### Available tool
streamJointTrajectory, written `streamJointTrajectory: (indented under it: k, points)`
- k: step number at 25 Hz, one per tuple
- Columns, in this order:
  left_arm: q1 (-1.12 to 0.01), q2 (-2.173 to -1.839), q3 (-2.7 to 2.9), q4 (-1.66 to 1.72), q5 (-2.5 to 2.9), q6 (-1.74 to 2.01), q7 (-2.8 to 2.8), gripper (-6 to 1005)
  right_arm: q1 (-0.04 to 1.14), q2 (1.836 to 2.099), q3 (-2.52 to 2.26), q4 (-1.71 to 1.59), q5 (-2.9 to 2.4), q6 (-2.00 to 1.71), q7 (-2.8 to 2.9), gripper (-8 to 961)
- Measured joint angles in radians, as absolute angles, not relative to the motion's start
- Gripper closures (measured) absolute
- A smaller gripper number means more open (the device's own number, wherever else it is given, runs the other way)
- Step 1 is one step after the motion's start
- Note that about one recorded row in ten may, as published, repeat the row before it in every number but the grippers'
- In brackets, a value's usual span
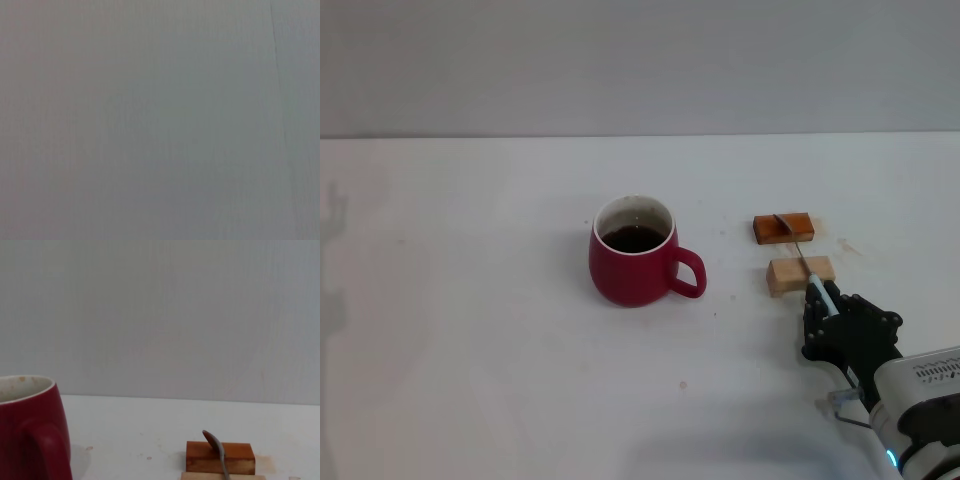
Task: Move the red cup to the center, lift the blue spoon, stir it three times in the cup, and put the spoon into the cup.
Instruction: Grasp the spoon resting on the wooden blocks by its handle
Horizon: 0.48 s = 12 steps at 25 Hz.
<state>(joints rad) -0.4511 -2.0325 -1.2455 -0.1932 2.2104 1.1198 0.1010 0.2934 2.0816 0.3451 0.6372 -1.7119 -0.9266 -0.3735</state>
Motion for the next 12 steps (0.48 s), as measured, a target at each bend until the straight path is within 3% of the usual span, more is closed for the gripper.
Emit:
streamJointTrajectory:
  k: [12]
  points:
    - [-0.458, -2.032, -1.246, -0.193, 2.210, 1.115, 0.104, 250, 0.296, 2.082, 0.341, 0.630, -1.718, -0.930, -0.377, 812]
